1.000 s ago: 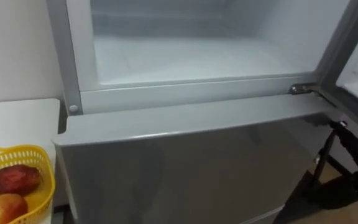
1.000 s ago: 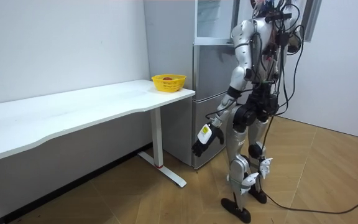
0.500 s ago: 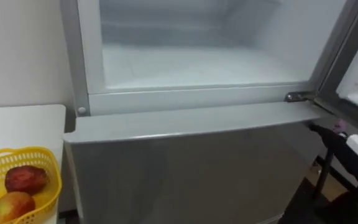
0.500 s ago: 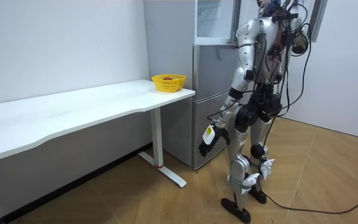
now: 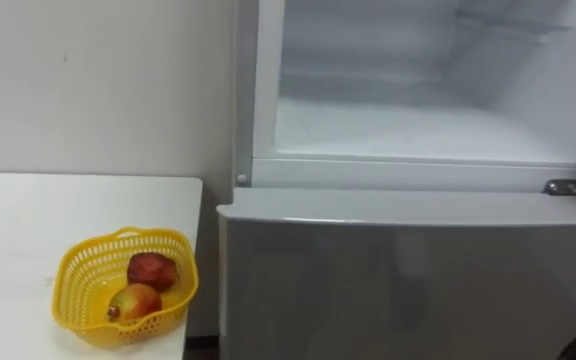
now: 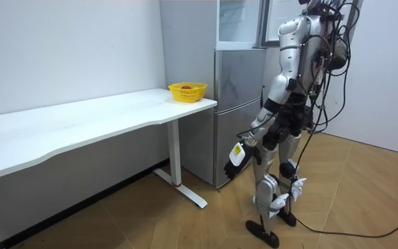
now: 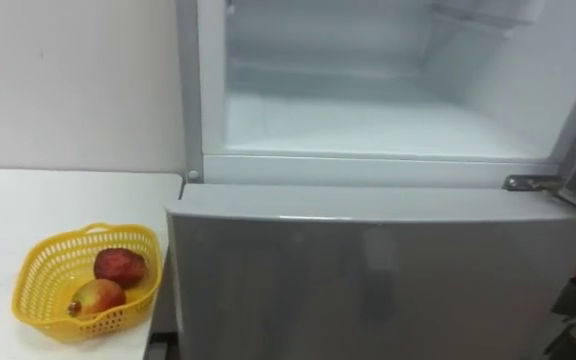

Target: Retrieve from the upper fridge

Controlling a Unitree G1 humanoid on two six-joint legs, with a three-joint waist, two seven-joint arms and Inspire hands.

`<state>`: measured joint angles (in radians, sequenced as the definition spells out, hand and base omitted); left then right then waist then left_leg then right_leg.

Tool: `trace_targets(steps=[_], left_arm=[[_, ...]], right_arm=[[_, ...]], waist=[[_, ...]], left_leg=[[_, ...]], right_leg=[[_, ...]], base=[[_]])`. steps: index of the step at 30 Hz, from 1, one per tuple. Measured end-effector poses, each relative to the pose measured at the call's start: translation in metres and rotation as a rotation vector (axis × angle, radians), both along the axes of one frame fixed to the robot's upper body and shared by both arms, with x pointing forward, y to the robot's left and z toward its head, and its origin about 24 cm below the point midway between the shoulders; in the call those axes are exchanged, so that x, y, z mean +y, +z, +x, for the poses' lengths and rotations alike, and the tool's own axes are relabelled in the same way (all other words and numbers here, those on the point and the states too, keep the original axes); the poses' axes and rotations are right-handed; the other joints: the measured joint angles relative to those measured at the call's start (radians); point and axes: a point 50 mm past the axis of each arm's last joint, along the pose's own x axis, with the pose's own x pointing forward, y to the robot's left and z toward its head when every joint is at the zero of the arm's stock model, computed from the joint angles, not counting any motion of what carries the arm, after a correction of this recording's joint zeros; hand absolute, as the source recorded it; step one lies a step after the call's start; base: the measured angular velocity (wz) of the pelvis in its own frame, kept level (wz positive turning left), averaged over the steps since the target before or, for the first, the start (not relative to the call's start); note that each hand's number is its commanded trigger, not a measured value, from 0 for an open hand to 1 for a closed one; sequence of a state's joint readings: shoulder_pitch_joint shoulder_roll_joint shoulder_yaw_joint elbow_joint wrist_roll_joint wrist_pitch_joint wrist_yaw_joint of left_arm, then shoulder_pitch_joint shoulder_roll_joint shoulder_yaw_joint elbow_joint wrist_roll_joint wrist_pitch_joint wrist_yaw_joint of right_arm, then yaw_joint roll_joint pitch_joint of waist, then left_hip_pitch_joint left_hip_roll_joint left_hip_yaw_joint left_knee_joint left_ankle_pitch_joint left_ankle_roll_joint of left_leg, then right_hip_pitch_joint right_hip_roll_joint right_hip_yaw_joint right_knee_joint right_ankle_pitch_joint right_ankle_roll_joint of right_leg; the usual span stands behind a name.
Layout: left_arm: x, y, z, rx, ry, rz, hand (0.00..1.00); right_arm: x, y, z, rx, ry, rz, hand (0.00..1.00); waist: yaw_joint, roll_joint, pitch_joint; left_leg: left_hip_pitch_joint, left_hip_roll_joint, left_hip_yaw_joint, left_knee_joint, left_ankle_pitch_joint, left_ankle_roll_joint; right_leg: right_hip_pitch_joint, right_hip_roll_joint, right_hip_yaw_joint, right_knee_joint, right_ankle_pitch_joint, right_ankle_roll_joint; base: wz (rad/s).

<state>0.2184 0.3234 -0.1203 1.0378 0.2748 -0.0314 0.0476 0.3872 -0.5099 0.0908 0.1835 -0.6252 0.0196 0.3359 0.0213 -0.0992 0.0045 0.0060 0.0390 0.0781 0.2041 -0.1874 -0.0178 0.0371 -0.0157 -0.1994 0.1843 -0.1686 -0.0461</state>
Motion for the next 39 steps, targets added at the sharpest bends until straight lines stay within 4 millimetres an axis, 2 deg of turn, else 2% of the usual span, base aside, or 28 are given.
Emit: trace_targets(steps=[1, 2, 4, 6, 7, 8, 11, 13, 18, 20, 22, 24, 25, 29, 31, 32, 34, 36, 37, 38, 39], left_arm=[[0.0, 0.0, -0.002, 0.007, 0.002, 0.003, 0.0], [0.0, -0.001, -0.003, 0.012, 0.005, 0.004, 0.0], [-0.002, -0.002, -0.006, 0.014, 0.025, 0.0, 0.0], [-0.004, -0.003, -0.01, 0.006, 0.077, -0.004, 0.0], [-0.003, -0.003, -0.013, 0.008, 0.097, -0.003, 0.0], [-0.002, -0.003, -0.015, 0.006, 0.107, -0.001, 0.0], [0.003, -0.002, -0.022, -0.002, 0.176, 0.015, 0.0], [0.007, 0.0, -0.023, -0.023, 0.229, 0.037, 0.0], [0.014, 0.002, -0.031, -0.026, 0.306, 0.064, 0.0], [0.013, 0.002, -0.035, -0.014, 0.325, 0.067, 0.0], [0.016, 0.004, -0.036, -0.021, 0.339, 0.069, 0.0], [0.017, 0.005, -0.038, -0.015, 0.354, 0.077, 0.0], [0.018, 0.005, -0.038, -0.012, 0.359, 0.08, 0.0], [0.019, 0.005, -0.041, -0.002, 0.374, 0.09, 0.0], [0.02, 0.005, -0.038, -0.004, 0.384, 0.089, 0.0], [0.02, 0.006, -0.037, -0.007, 0.383, 0.09, 0.0], [0.02, 0.006, -0.035, -0.014, 0.38, 0.091, 0.0], [0.02, 0.006, -0.034, -0.014, 0.377, 0.091, 0.0], [0.02, 0.006, -0.034, -0.014, 0.376, 0.089, 0.0], [0.02, 0.007, -0.033, -0.017, 0.375, 0.088, 0.0], [0.021, 0.007, -0.032, -0.022, 0.374, 0.088, 0.0]], right_arm=[[-0.009, -0.018, -0.017, 0.075, -0.076, -0.014, 0.0], [-0.013, -0.026, -0.026, 0.113, -0.111, -0.019, 0.0], [-0.026, -0.049, -0.063, 0.225, -0.298, 0.014, 0.0], [-0.034, -0.059, -0.083, 0.239, -0.478, 0.061, 0.0], [-0.037, -0.062, -0.093, 0.233, -0.587, 0.098, 0.0], [-0.038, -0.063, -0.096, 0.226, -0.641, 0.119, 0.0], [-0.054, -0.061, -0.097, 0.108, -0.924, 0.23, 0.0], [-0.073, -0.052, -0.083, -0.072, -1.122, 0.285, 0.0], [-0.096, -0.034, -0.049, -0.416, -1.432, 0.465, 0.0], [-0.103, -0.027, -0.039, -0.53, -1.542, 0.547, 0.0], [-0.112, -0.018, -0.031, -0.653, -1.66, 0.61, 0.0], [-0.119, -0.01, -0.025, -0.705, -1.694, 0.61, 0.0], [-0.125, -0.003, -0.016, -0.743, -1.697, 0.602, 0.0], [-0.139, 0.023, 0.008, -0.88, -1.698, 0.595, 0.0], [-0.143, 0.045, 0.029, -0.988, -1.69, 0.638, 0.0], [-0.143, 0.052, 0.033, -1.015, -1.677, 0.641, 0.0], [-0.142, 0.079, 0.049, -1.128, -1.606, 0.666, 0.0], [-0.139, 0.099, 0.059, -1.208, -1.55, 0.686, 0.0], [-0.14, 0.108, 0.064, -1.244, -1.531, 0.692, 0.0], [-0.14, 0.112, 0.065, -1.256, -1.527, 0.689, 0.0], [-0.142, 0.116, 0.067, -1.276, -1.527, 0.679, 0.0]], waist=[[-0.002, 0.001, -0.0016], [-0.004, 0.002, -0.002], [-0.026, 0.005, -0.0083], [-0.04, 0.012, -0.0059], [-0.047, 0.008, -0.0055], [-0.049, 0.003, -0.0025], [-0.077, 0.003, -0.0006], [-0.093, 0.001, 0.0005], [-0.124, -0.015, 0.0017], [-0.129, -0.021, 0.0012], [-0.129, -0.019, -0.0033], [-0.129, -0.022, -0.0077], [-0.129, -0.015, -0.0095], [-0.146, -0.011, -0.0087], [-0.156, -0.01, -0.0091], [-0.156, -0.011, -0.0093], [-0.154, -0.021, -0.0112], [-0.154, -0.03, -0.0085], [-0.154, -0.034, -0.0107], [-0.153, -0.037, -0.0114], [-0.149, -0.048, -0.008]], left_leg=[[0.003, -0.004, 0.0, 0.0, -0.002, 0.004], [0.006, -0.005, 0.002, 0.0, -0.002, 0.005], [0.011, -0.013, 0.002, 0.001, -0.005, 0.01], [0.026, -0.016, 0.005, -0.006, -0.006, 0.012], [0.035, -0.017, 0.009, -0.01, -0.007, 0.013], [0.04, -0.017, 0.015, -0.015, -0.007, 0.013], [0.063, -0.018, 0.027, -0.025, -0.007, 0.013], [0.082, -0.02, 0.03, -0.035, -0.008, 0.014], [0.092, -0.019, 0.033, -0.037, -0.008, 0.014], [0.09, -0.019, 0.032, -0.037, -0.008, 0.014], [0.086, -0.019, 0.033, -0.037, -0.009, 0.015], [0.077, -0.02, 0.034, -0.036, -0.009, 0.015], [0.069, -0.021, 0.034, -0.036, -0.008, 0.015], [0.067, -0.023, 0.033, -0.038, -0.008, 0.015], [0.067, -0.023, 0.035, -0.038, -0.008, 0.016], [0.066, -0.022, 0.037, -0.038, -0.008, 0.016], [0.067, -0.019, 0.045, -0.038, -0.008, 0.015], [0.068, -0.018, 0.046, -0.039, -0.008, 0.015], [0.069, -0.018, 0.047, -0.039, -0.008, 0.015], [0.069, -0.019, 0.047, -0.039, -0.008, 0.015], [0.07, -0.019, 0.047, -0.039, -0.008, 0.015]], right_leg=[[0.005, -0.003, -0.001, 0.0, -0.002, 0.004], [0.009, -0.005, -0.001, -0.001, -0.003, 0.006], [0.026, -0.014, -0.017, -0.015, -0.007, 0.014], [0.035, -0.017, -0.013, -0.017, -0.009, 0.019], [0.039, -0.017, -0.006, -0.017, -0.011, 0.02], [0.04, -0.017, -0.001, -0.017, -0.011, 0.02], [0.053, -0.018, 0.009, -0.018, -0.013, 0.023], [0.062, -0.018, 0.018, -0.018, -0.015, 0.025], [0.064, -0.017, 0.017, -0.021, -0.022, 0.026], [0.062, -0.017, 0.017, -0.018, -0.023, 0.026], [0.06, -0.017, 0.015, -0.016, -0.023, 0.026], [0.056, -0.016, 0.013, -0.012, -0.022, 0.026], [0.047, -0.014, 0.014, -0.009, -0.022, 0.026], [0.046, -0.015, 0.011, -0.01, -0.021, 0.027], [0.045, -0.015, 0.008, -0.011, -0.022, 0.026], [0.044, -0.015, 0.009, -0.01, -0.022, 0.026], [0.033, -0.012, 0.01, -0.004, -0.022, 0.025], [0.033, -0.012, 0.011, 0.001, -0.022, 0.025], [0.036, -0.012, 0.011, 0.001, -0.022, 0.025], [0.038, -0.012, 0.011, 0.001, -0.022, 0.025], [0.04, -0.013, 0.01, 0.001, -0.022, 0.025]], base=[[0.08], [0.12], [0.17], [-0.03], [-0.16], [-0.2], [-0.13], [-0.09], [0.01], [0.0], [0.0], [0.0], [0.0], [0.01], [0.0], [0.0], [-0.08], [-0.03], [0.0], [0.04], [0.0]])
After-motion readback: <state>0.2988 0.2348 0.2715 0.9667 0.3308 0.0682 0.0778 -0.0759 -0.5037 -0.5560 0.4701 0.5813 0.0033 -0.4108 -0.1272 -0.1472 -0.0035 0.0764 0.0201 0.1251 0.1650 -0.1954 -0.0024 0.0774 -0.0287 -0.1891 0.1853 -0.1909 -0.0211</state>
